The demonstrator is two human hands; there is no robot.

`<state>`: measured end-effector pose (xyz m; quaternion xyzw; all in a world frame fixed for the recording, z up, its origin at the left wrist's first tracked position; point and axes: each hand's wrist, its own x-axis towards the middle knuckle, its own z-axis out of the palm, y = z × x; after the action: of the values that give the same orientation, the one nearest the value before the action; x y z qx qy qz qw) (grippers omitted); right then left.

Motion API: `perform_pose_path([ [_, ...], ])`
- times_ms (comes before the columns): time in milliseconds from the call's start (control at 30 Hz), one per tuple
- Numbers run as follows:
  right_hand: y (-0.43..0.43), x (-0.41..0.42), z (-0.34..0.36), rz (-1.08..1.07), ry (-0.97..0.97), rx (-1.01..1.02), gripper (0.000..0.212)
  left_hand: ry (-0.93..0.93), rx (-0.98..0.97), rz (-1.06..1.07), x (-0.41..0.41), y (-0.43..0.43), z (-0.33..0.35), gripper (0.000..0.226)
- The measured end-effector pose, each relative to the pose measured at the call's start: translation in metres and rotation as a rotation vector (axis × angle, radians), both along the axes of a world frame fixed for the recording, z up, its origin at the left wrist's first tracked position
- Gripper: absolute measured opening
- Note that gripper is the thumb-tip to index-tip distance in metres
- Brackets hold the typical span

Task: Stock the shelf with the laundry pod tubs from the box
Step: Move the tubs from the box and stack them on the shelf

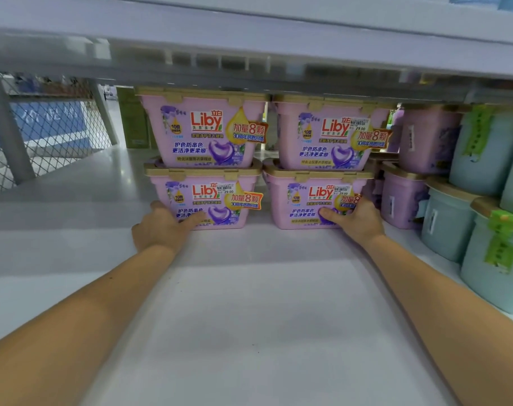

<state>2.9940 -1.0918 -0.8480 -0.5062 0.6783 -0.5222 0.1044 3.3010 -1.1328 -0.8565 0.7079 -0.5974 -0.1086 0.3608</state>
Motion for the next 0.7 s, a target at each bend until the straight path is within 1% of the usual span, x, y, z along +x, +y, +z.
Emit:
perform_pose_path([
  [333, -0.008, 0.001, -0.006, 0.009, -0.015, -0.043, 0.053, 0.005, 0.005, 0.0, 0.002, -0.004, -0.002, 0.064],
  [500, -0.007, 0.001, -0.007, 0.002, -0.023, -0.029, 0.055, 0.046, 0.014, -0.021, 0.003, -0.006, -0.003, 0.064],
  [533, -0.007, 0.001, -0.006, -0.003, -0.032, -0.027, 0.059, 0.06, 0.016, -0.024, 0.004, -0.007, -0.003, 0.064],
  [600, -0.005, 0.003, -0.005, -0.048, -0.058, -0.038, 0.073, 0.085, 0.024, -0.025, 0.004, -0.007, -0.004, 0.064],
  [700, 0.002, 0.008, -0.002, -0.19, -0.088, -0.081, 0.093, 0.102, 0.002, -0.014, 0.005, -0.001, -0.004, 0.063],
])
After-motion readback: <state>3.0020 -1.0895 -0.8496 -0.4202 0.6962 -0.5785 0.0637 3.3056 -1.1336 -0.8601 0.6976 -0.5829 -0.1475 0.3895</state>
